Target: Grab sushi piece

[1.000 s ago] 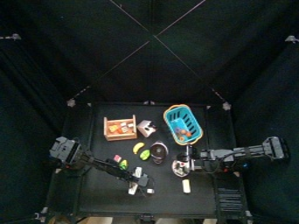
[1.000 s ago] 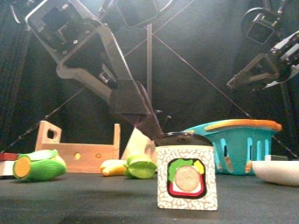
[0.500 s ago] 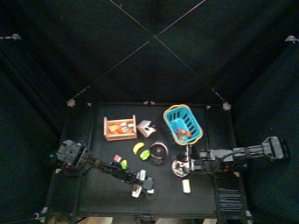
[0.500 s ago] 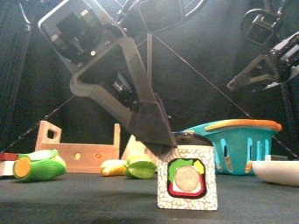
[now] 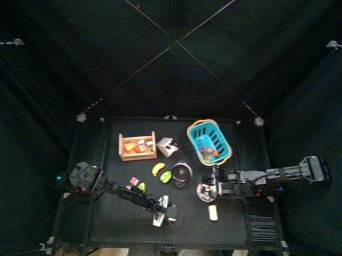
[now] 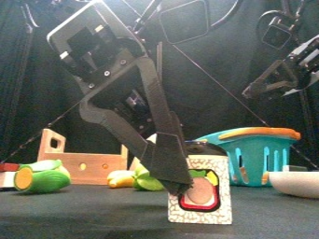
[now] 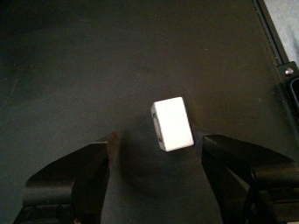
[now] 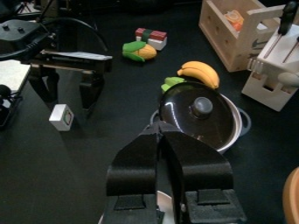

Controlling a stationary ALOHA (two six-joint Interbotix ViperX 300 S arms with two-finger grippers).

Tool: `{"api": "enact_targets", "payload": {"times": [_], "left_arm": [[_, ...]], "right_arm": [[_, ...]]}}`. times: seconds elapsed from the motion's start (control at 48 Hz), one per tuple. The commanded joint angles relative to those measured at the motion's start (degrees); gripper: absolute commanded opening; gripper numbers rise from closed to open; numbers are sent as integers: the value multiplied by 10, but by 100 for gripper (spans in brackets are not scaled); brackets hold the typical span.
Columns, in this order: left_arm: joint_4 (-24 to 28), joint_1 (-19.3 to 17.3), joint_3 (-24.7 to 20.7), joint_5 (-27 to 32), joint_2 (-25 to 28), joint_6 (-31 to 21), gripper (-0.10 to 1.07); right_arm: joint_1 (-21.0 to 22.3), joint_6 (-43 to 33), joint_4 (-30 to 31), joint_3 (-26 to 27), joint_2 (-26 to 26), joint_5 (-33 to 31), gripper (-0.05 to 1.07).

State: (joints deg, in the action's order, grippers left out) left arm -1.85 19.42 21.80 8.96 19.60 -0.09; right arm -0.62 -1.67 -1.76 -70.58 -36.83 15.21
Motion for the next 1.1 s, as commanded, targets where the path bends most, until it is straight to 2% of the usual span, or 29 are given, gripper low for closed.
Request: {"api": "enact_targets", "payload": {"times": [0.0, 0.354, 0.917, 1.083], "left_arm": [[0, 0, -14, -2, -8, 0, 97], [1, 1, -21, -4, -1, 2, 94], [0, -4, -23, -2, -3, 2, 55], [2, -3, -23, -2, -6, 2, 50]], "right_arm": [[-1, -1, -1, 5, 0, 3, 1], [-1, -1, -2, 5, 0, 3, 1], [-1, -1, -1, 4, 1, 3, 1], [-1, -1, -2, 5, 1, 3, 1]]}}
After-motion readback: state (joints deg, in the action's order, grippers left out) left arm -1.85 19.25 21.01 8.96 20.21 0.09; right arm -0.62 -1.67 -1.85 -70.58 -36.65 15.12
